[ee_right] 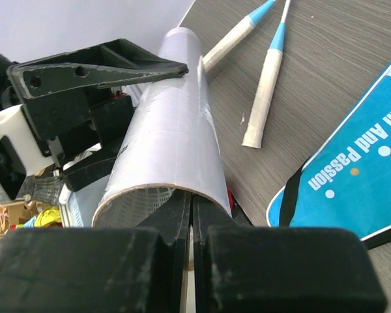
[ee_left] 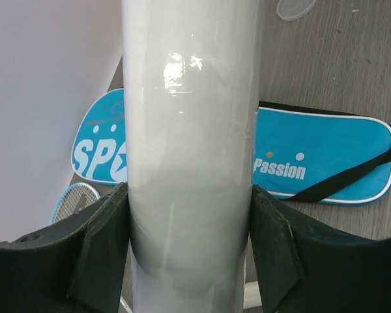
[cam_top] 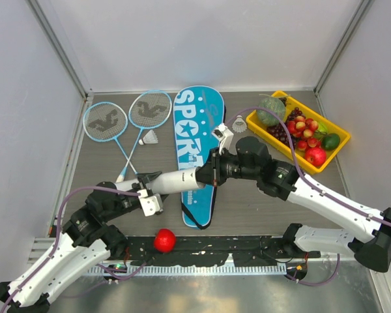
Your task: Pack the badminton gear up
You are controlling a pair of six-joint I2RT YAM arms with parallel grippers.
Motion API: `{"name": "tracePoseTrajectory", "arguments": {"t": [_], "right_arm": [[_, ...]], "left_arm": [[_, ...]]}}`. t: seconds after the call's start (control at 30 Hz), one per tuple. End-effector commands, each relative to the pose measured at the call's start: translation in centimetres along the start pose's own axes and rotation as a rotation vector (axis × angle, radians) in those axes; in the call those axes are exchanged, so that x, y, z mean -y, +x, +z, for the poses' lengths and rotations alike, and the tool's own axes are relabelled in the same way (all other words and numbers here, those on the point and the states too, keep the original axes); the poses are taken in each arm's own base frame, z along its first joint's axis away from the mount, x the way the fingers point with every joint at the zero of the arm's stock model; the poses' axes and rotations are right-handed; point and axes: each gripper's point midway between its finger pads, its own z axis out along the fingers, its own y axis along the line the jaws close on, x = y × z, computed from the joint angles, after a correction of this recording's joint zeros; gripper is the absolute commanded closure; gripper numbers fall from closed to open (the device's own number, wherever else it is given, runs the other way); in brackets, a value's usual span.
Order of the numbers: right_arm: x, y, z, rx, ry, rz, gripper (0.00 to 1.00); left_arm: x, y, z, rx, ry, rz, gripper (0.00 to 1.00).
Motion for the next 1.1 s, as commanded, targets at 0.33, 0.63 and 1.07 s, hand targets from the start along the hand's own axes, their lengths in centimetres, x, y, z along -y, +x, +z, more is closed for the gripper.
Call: {"name": "tracePoseTrajectory", "arguments": {"t": [0.33,0.63,1.07], "right_arm": [[0.4,-2.2,-1.3,0.064,0.115,-0.039,0.73],[-0.2,-4.8,-6.1,0.173,0.163,-0.222,0.33],[13.4,-16.9,-7.3,0.429,0.828,-0.804,0.30]], "left_arm": [[-1.2,-2.3,0.0,0.083,-0.031,0.046,0.76],[-1.6,-2.2,-0.2,0.073,-0.051,0.048,0.78],[-1.3,-4.1,-1.1,0.163,-0.049,0.035,0.77]]}}
